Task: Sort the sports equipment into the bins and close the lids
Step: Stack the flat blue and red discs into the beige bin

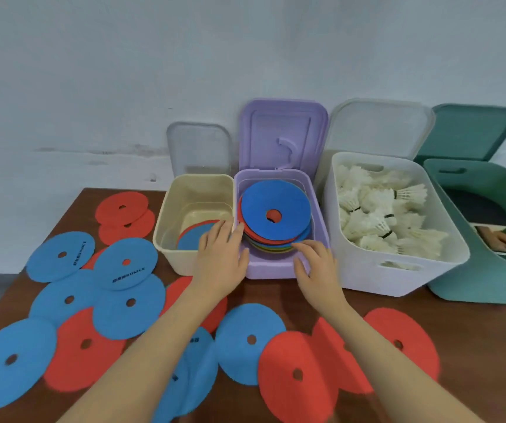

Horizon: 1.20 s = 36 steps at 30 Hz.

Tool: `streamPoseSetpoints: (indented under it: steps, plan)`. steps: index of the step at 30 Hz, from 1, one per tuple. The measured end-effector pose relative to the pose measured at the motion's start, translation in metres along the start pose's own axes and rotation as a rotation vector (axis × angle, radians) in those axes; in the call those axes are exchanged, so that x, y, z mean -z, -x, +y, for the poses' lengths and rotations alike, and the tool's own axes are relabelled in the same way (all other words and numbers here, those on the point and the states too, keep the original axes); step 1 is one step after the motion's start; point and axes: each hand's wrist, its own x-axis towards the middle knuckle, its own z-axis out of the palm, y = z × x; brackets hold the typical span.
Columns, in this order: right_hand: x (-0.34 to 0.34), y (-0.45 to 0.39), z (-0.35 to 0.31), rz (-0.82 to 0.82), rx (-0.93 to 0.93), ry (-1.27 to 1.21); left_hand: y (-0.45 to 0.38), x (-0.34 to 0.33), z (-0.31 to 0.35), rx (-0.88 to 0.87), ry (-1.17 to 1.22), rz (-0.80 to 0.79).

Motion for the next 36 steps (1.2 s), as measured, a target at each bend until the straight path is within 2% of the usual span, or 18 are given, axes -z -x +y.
streamPoseSetpoints:
  steps: [5, 9, 13, 16, 19, 23, 31, 36]
  plan:
    - [0.041, 0.050, 0.046, 0.013, 0.045, -0.040, 0.036, -0.025, 0.071, 0.047, 0.007, -0.040]
    - [0.062, 0.090, 0.087, -0.021, -0.073, 0.026, 0.066, -0.051, 0.113, 0.064, 0.032, -0.120]
    - [0.068, 0.120, 0.121, -0.256, -0.254, 0.198, 0.092, -0.078, 0.131, 0.128, -0.001, -0.339]
    - [0.066, 0.139, 0.128, -0.390, -0.344, 0.270, 0.110, -0.094, 0.129, 0.243, -0.047, -0.495]
    - [0.056, 0.154, 0.122, -0.464, -0.312, 0.278, 0.133, -0.109, 0.123, 0.308, -0.085, -0.528]
    - [0.032, 0.173, 0.103, -0.537, -0.287, 0.331, 0.168, -0.122, 0.117, 0.290, -0.082, -0.531]
    - [0.007, 0.188, 0.078, -0.444, -0.428, 0.249, 0.181, -0.129, 0.104, 0.272, 0.035, -0.494]
    - [0.010, 0.190, 0.075, -0.298, -0.379, 0.053, 0.188, -0.128, 0.103, 0.369, 0.189, -0.410]
